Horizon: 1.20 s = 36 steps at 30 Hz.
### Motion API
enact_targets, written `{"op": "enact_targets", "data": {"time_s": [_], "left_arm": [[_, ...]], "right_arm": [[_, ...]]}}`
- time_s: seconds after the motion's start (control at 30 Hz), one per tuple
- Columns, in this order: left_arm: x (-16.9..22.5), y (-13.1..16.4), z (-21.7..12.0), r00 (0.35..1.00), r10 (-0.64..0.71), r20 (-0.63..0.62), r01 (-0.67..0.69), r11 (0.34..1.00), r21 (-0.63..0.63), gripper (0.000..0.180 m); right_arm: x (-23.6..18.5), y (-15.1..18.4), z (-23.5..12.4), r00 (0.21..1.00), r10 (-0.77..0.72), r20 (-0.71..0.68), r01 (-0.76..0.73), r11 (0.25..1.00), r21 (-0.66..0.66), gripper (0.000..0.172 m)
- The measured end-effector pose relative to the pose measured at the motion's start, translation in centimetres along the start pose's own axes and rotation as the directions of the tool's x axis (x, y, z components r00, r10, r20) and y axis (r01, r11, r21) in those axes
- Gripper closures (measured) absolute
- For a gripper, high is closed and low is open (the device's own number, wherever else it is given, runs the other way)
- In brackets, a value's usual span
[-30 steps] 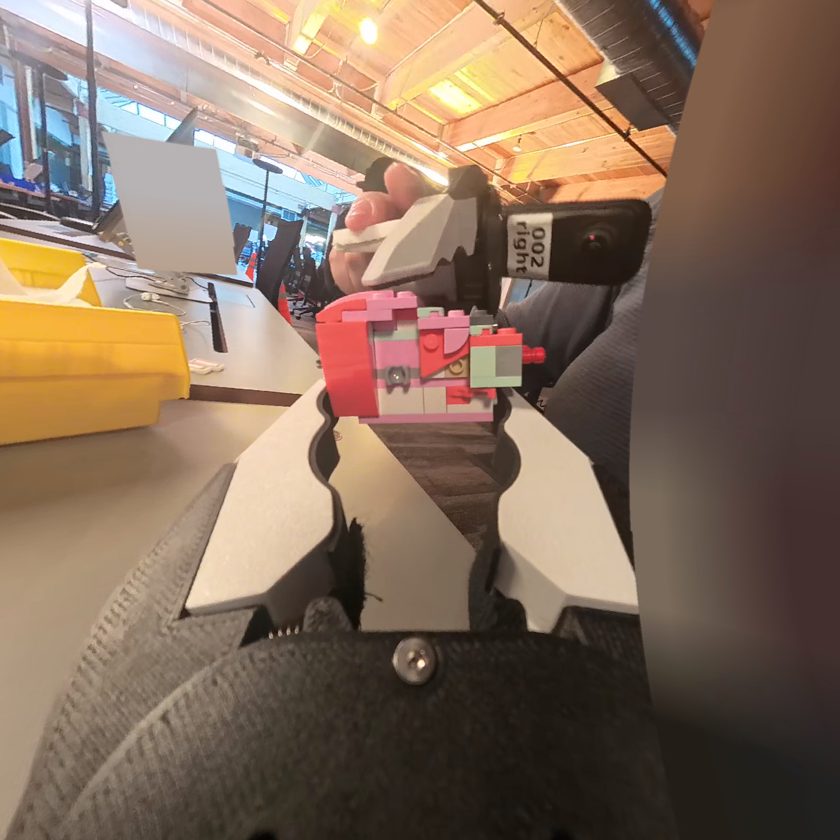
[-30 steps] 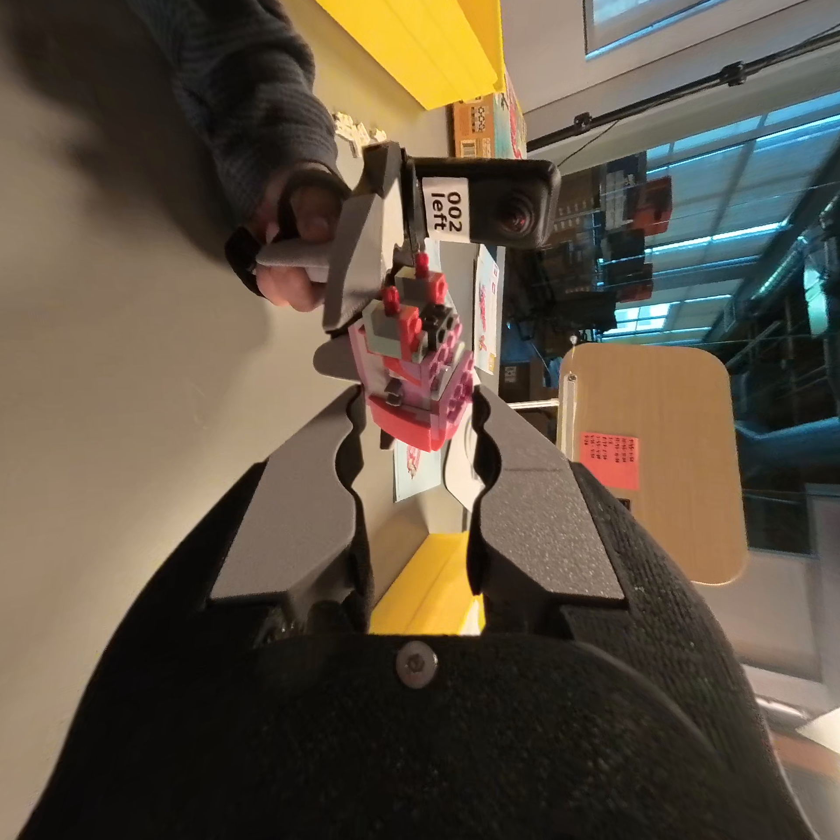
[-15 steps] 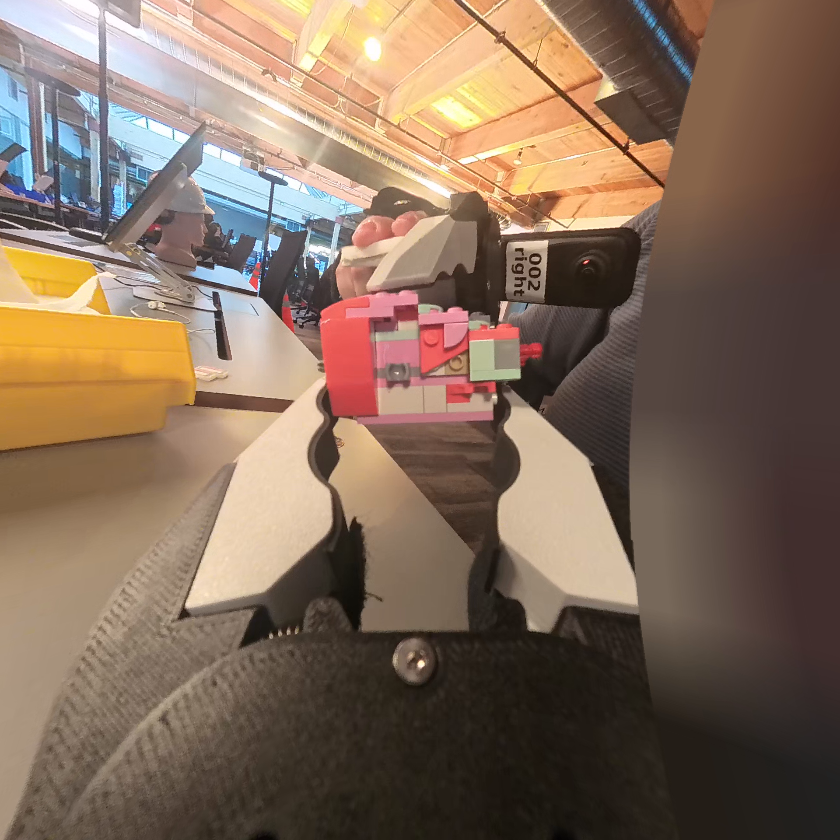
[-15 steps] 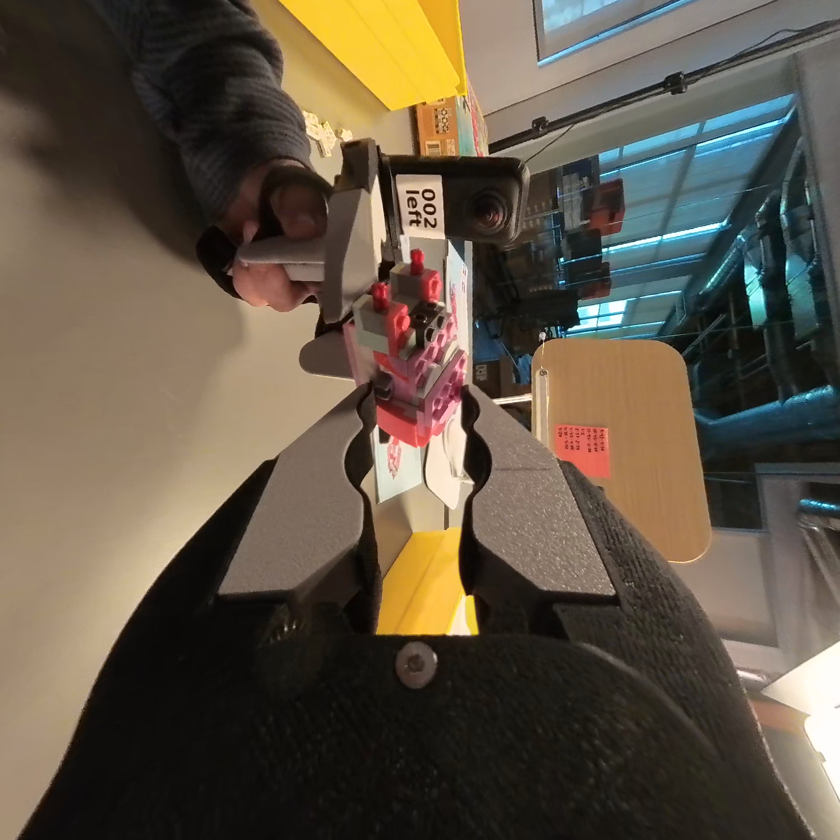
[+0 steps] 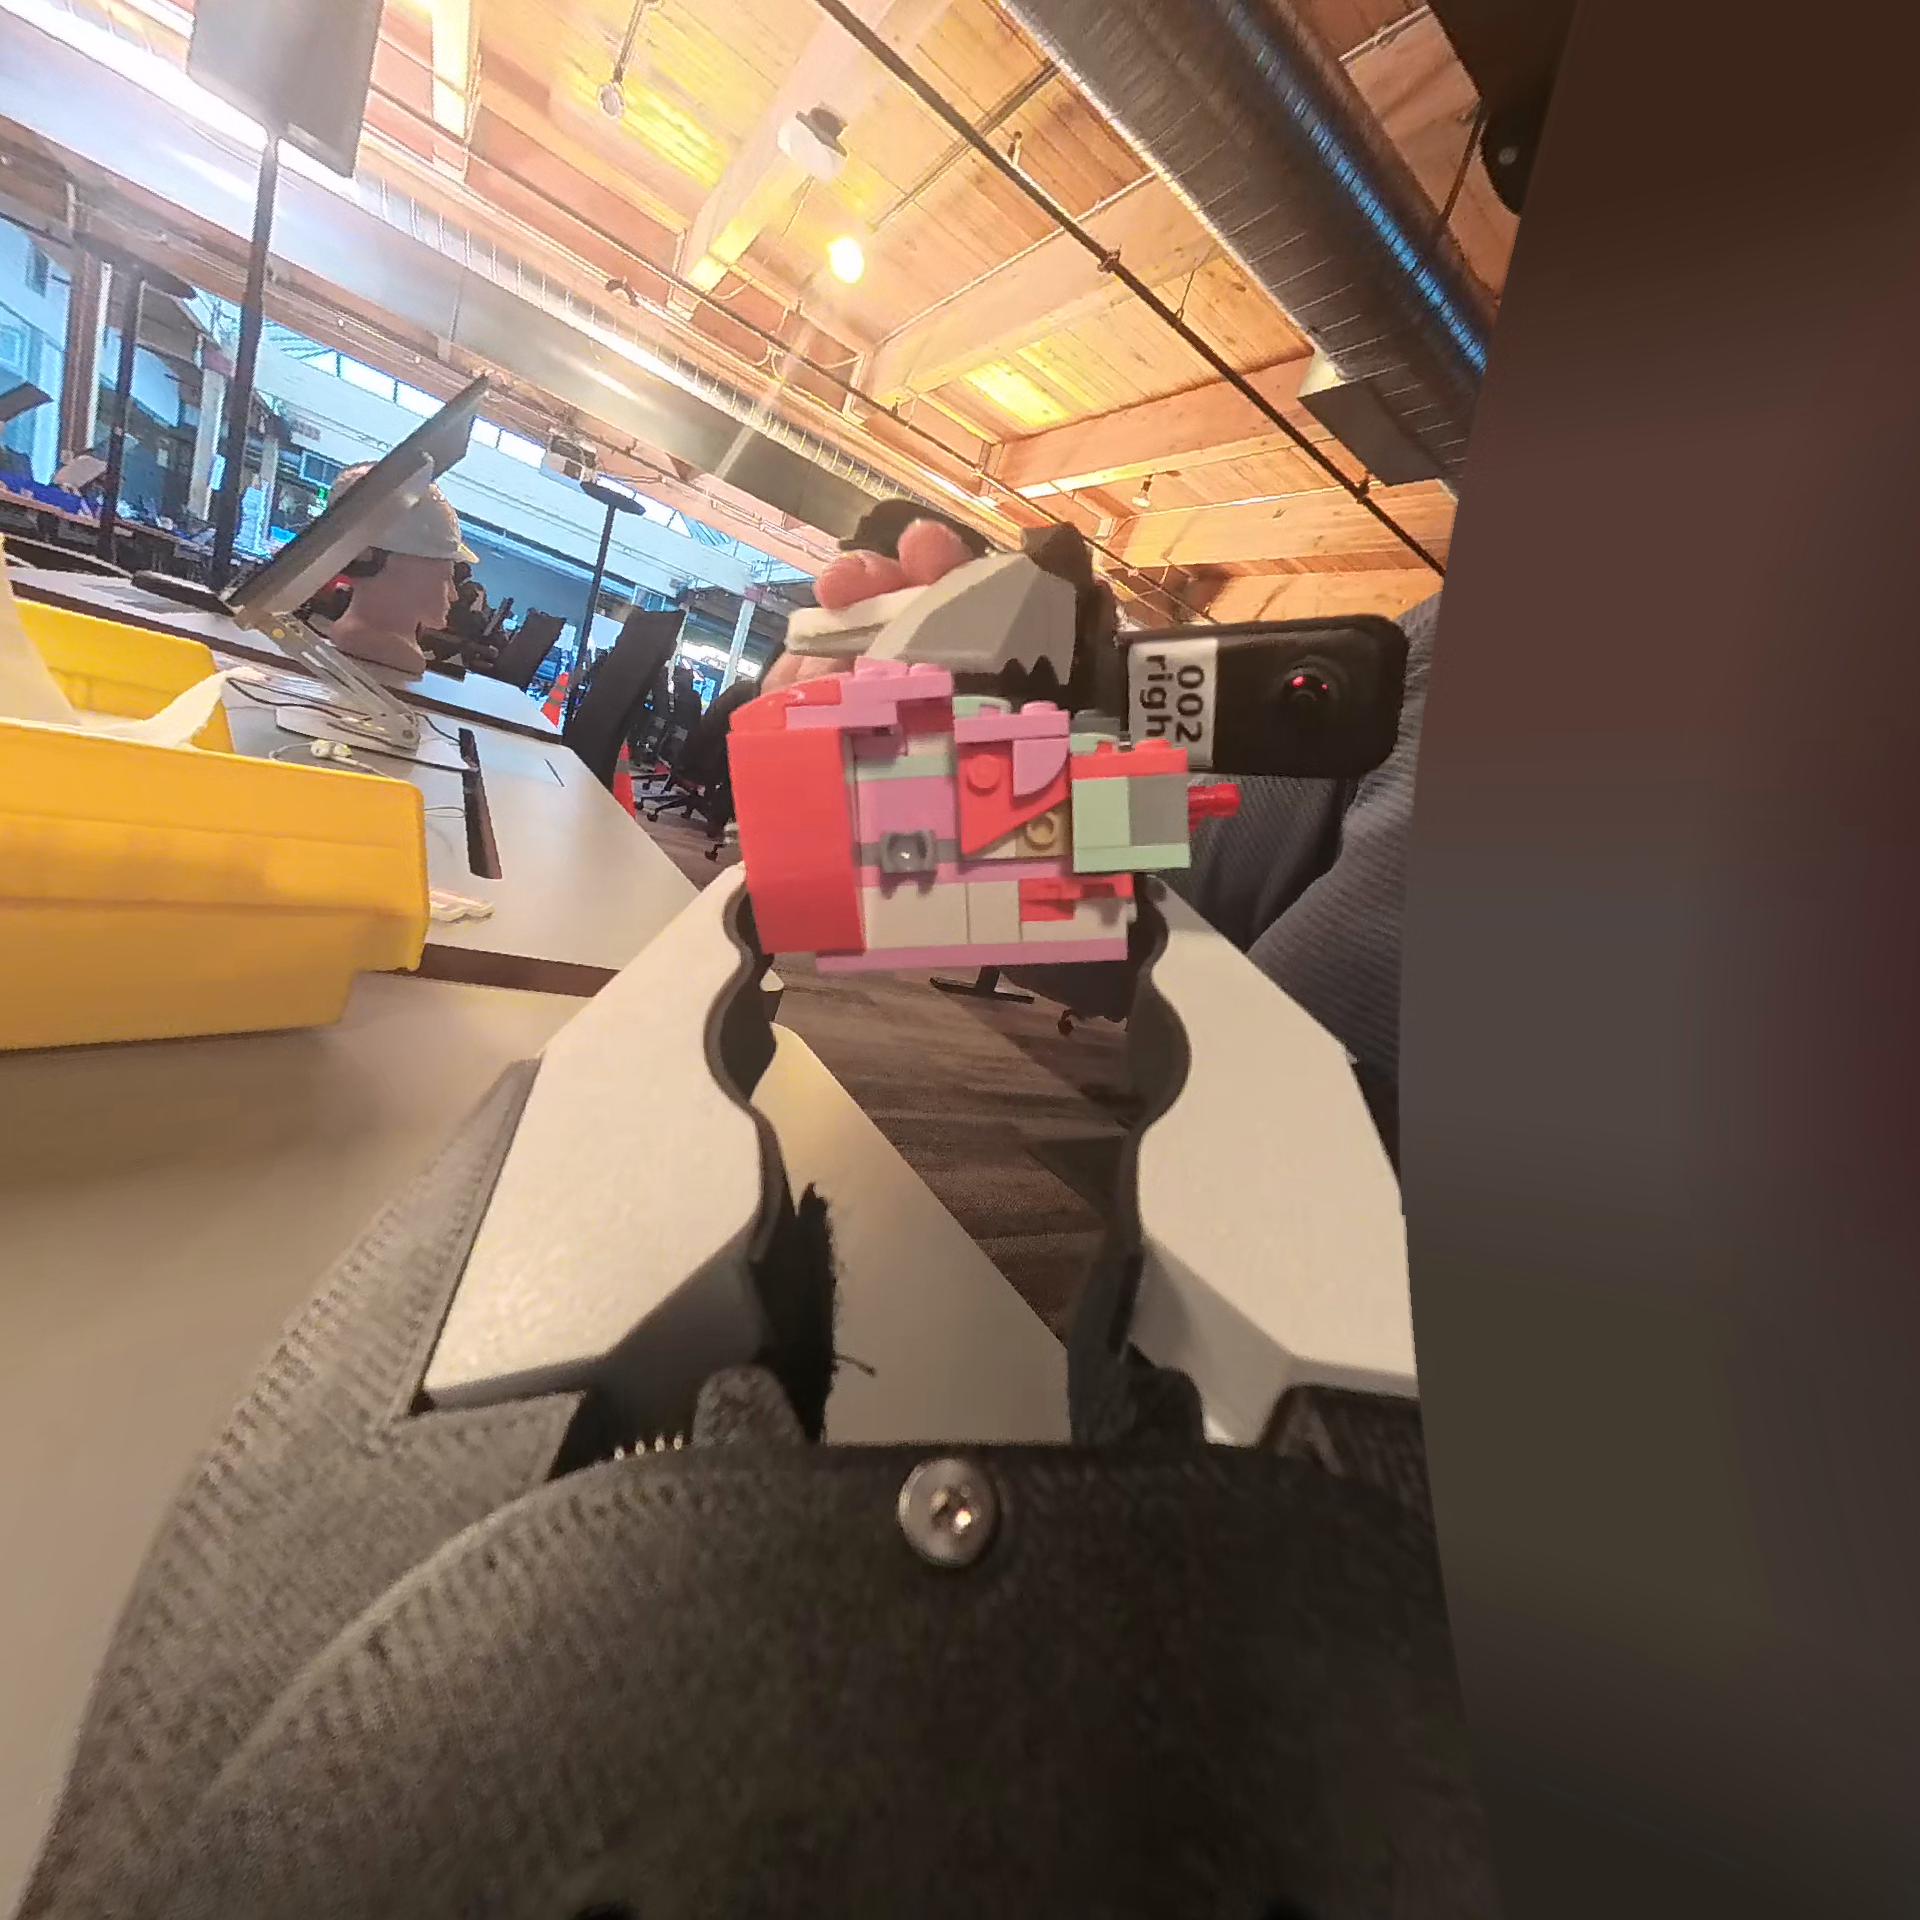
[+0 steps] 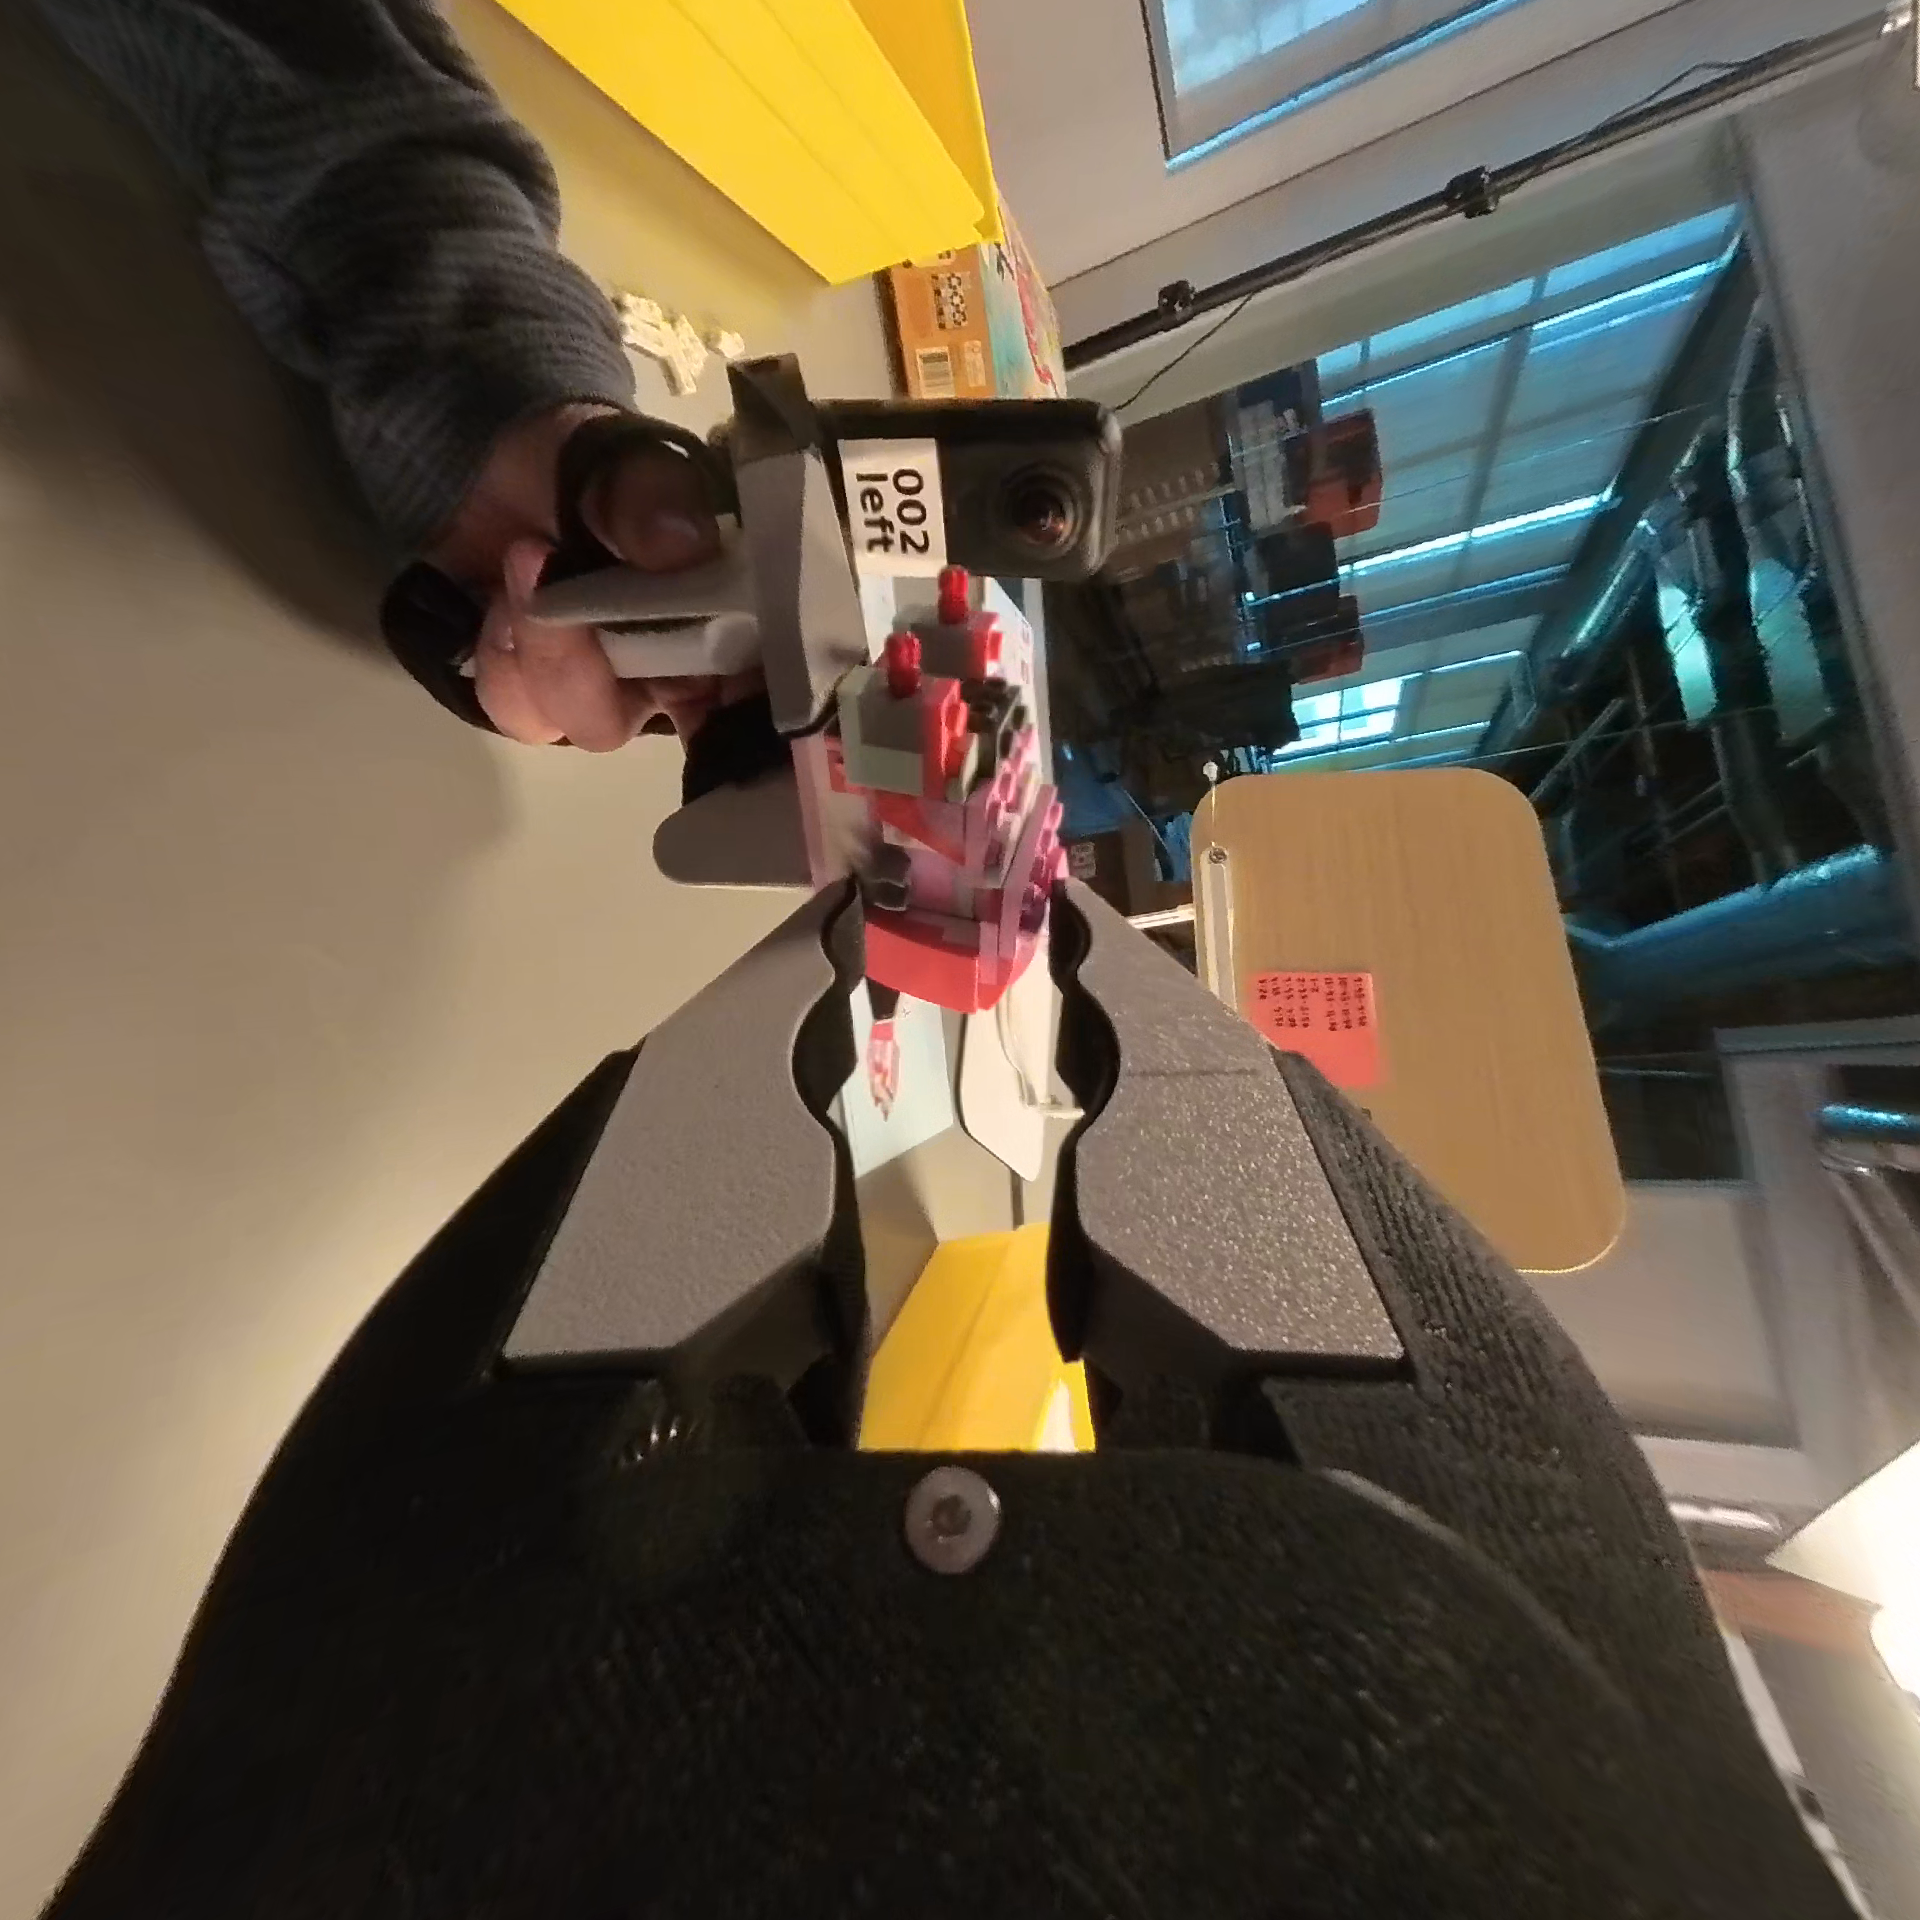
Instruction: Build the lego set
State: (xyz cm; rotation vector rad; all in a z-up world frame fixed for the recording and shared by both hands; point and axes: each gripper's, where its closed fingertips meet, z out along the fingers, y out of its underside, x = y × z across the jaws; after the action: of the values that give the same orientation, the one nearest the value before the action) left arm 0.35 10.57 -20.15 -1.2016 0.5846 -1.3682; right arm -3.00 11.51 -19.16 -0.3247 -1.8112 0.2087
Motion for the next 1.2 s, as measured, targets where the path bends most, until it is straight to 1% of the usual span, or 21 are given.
{"op": "enact_targets", "data": {"time_s": [0.1, 0.3, 0.4, 0.47, 0.57, 0.73, 0.9, 0.97, 1.2], "left_arm": [[0.0, -0.1, -0.1, 1.0, -0.003, -0.004, 0.003, 1.0, 0.005, 0.112], [0.0, -0.6, -0.3, 1.0, -0.016, -0.011, 0.017, 0.999, 0.039, 0.112], [-0.1, -0.9, -0.5, 1.0, -0.026, -0.006, 0.026, 0.998, 0.058, 0.112], [-0.1, -1.1, -0.4, 0.999, -0.036, -0.011, 0.037, 0.997, 0.069, 0.112], [0.1, -1.0, -0.2, 0.999, -0.049, -0.021, 0.05, 0.996, 0.075, 0.112], [0.2, -0.8, 0.0, 0.998, -0.053, -0.024, 0.054, 0.997, 0.061, 0.111], [0.3, -0.6, 0.1, 0.999, -0.039, -0.02, 0.04, 0.998, 0.044, 0.112], [0.5, -0.6, 0.2, 0.999, -0.04, -0.025, 0.041, 0.998, 0.042, 0.111], [0.4, 0.1, 0.6, 0.999, -0.046, -0.015, 0.046, 0.999, 0.002, 0.112]], "right_arm": [[-0.1, 0.0, 0.1, 1.0, 0.024, 0.016, -0.024, 1.0, 0.006, 0.134], [-0.5, -0.1, 0.3, 0.996, 0.07, 0.057, -0.071, 0.997, 0.016, 0.102], [-0.4, -0.4, 0.7, 0.995, 0.091, 0.03, -0.092, 0.996, 0.015, 0.081], [-0.4, -0.3, 1.1, 0.997, 0.083, 0.0, -0.083, 0.997, -0.004, 0.076], [-0.6, -0.2, 1.7, 0.998, 0.064, -0.027, -0.065, 0.998, -0.024, 0.08], [-0.4, -0.1, 1.8, 0.998, 0.044, -0.05, -0.046, 0.998, -0.035, 0.098], [-0.1, -0.2, 1.5, 0.996, 0.06, -0.062, -0.061, 0.998, -0.017, 0.119], [0.0, -0.3, 1.3, 0.995, 0.078, -0.061, -0.078, 0.997, -0.002, 0.12], [-0.7, 0.0, 0.9, 0.998, 0.055, -0.011, -0.055, 0.998, -0.009, 0.122]]}}
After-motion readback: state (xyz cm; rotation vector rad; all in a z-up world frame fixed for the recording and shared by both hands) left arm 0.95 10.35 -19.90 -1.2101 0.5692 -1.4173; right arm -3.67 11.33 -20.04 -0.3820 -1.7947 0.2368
